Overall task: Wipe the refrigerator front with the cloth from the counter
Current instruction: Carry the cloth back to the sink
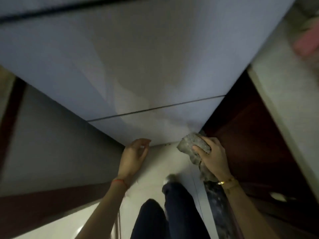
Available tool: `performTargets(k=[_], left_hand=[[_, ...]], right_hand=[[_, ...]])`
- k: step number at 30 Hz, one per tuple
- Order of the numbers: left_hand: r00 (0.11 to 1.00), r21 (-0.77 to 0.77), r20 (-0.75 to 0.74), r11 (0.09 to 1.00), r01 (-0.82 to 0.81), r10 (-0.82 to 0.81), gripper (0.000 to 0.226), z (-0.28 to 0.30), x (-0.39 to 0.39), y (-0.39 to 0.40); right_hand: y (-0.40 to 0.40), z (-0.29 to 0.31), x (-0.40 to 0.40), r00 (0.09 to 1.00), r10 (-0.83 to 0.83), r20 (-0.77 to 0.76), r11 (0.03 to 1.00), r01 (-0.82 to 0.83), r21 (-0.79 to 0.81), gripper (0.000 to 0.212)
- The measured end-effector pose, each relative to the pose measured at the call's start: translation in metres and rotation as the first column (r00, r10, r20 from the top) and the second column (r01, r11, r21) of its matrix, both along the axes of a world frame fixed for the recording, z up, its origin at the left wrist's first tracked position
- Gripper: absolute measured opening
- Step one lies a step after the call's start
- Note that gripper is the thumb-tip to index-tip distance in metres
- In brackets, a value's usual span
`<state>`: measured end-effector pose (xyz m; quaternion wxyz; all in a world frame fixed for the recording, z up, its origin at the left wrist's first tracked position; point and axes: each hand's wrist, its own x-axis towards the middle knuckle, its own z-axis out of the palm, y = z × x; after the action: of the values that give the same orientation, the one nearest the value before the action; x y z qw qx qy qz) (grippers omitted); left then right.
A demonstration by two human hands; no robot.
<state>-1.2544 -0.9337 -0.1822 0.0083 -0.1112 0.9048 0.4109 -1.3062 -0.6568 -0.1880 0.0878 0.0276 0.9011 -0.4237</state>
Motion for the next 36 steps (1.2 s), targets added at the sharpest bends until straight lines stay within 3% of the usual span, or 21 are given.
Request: performTargets(k=[4, 7, 13, 15, 16, 21, 24, 26, 28, 31, 36], left_hand=[[0.976, 0.103, 0.217, 0.995, -0.015, -0.008, 0.018, 0.095, 0.028, 0.029], [0.937, 0.078, 0.344, 0.996, 0.032, -0.057, 0.020, 0.135, 0.039, 0.054], [0.832, 0.092, 0.516, 0.979, 0.184, -0.204, 0.026, 0.153, 0.020, 0.084], [0.794, 0.087, 0.557, 0.968, 0.236, -0.243, 0.042, 0.150, 0.004, 0.087], [0.775, 0.086, 0.573, 0.960, 0.267, -0.267, 0.048, 0.144, -0.004, 0.086], [0.630, 0.120, 0.645, 0.871, 0.476, -0.433, 0.028, 0.131, -0.037, 0.100], [0.470, 0.114, 0.710, 0.743, 0.659, -0.525, 0.027, 0.133, -0.050, 0.116], [0.357, 0.103, 0.737, 0.618, 0.779, -0.573, 0.029, 0.131, -0.057, 0.128], [0.291, 0.078, 0.738, 0.505, 0.860, -0.609, 0.029, 0.131, -0.060, 0.145], [0.182, 0.082, 0.757, 0.367, 0.926, -0.628, 0.028, 0.123, -0.057, 0.181], [-0.005, 0.100, 0.778, 0.116, 0.988, -0.628, 0.024, 0.122, -0.006, 0.255]], right_hand=[[0.047, 0.097, 0.053, 0.977, -0.116, 0.178, 0.993, 0.115, 0.014, 0.042], [0.077, 0.146, 0.096, 0.944, -0.210, 0.253, 0.977, 0.211, 0.022, 0.036], [0.120, 0.173, 0.167, 0.856, -0.403, 0.324, 0.913, 0.402, 0.073, 0.021], [0.124, 0.172, 0.192, 0.791, -0.499, 0.354, 0.859, 0.507, 0.079, 0.013], [0.124, 0.169, 0.205, 0.746, -0.555, 0.368, 0.819, 0.568, 0.082, 0.019], [0.104, 0.150, 0.273, 0.472, -0.785, 0.401, 0.549, 0.830, 0.099, 0.066], [0.070, 0.146, 0.319, 0.263, -0.848, 0.461, 0.352, 0.929, 0.117, 0.056], [0.042, 0.142, 0.349, 0.109, -0.877, 0.469, 0.197, 0.970, 0.144, 0.070], [0.007, 0.140, 0.377, -0.043, -0.869, 0.493, 0.037, 0.988, 0.152, 0.068], [-0.045, 0.139, 0.413, -0.271, -0.803, 0.530, -0.201, 0.962, 0.187, 0.048], [-0.134, 0.132, 0.457, -0.586, -0.622, 0.520, -0.546, 0.800, 0.248, 0.048]])
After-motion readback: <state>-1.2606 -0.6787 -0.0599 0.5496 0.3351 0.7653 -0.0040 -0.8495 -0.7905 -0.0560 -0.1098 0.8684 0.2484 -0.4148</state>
